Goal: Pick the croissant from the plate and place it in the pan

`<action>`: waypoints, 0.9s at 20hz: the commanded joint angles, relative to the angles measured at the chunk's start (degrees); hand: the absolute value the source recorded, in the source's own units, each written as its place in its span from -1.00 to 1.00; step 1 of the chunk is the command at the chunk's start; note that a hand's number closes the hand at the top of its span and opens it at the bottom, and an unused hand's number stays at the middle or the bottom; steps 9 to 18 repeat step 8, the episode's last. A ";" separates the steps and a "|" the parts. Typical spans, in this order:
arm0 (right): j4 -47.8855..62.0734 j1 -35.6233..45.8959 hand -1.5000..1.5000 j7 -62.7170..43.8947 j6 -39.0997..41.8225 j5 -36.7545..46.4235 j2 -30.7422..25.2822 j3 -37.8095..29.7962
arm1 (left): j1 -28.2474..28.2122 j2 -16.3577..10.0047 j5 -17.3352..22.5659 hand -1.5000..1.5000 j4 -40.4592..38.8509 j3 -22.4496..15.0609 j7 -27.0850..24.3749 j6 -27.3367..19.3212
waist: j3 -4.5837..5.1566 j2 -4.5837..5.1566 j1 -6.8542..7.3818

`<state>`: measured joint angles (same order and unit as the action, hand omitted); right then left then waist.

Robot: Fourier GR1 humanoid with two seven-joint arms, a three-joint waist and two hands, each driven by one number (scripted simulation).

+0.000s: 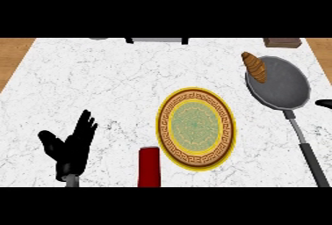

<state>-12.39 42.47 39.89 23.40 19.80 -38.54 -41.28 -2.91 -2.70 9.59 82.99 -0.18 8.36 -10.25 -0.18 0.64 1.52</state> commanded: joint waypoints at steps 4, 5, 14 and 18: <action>-1.93 -5.80 -1.00 1.75 2.53 -2.80 -0.30 1.43 | 2.71 0.40 -0.29 0.00 -2.05 0.96 1.18 -1.18 | 0.10 -0.34 -0.90; -3.43 -3.68 -1.00 -1.72 -0.30 -3.04 1.86 2.66 | -2.18 2.48 -2.17 0.00 0.55 -2.17 -1.42 -1.59 | 0.13 -0.48 -0.82; -7.98 -8.11 -1.00 -1.52 1.59 -5.49 2.51 3.62 | 2.80 -0.52 0.25 0.00 -3.12 2.35 0.66 -0.26 | 0.19 -0.68 -1.54; -7.98 -8.11 -1.00 -1.52 1.59 -5.49 2.51 3.62 | 2.80 -0.52 0.25 0.00 -3.12 2.35 0.66 -0.26 | 0.19 -0.68 -1.54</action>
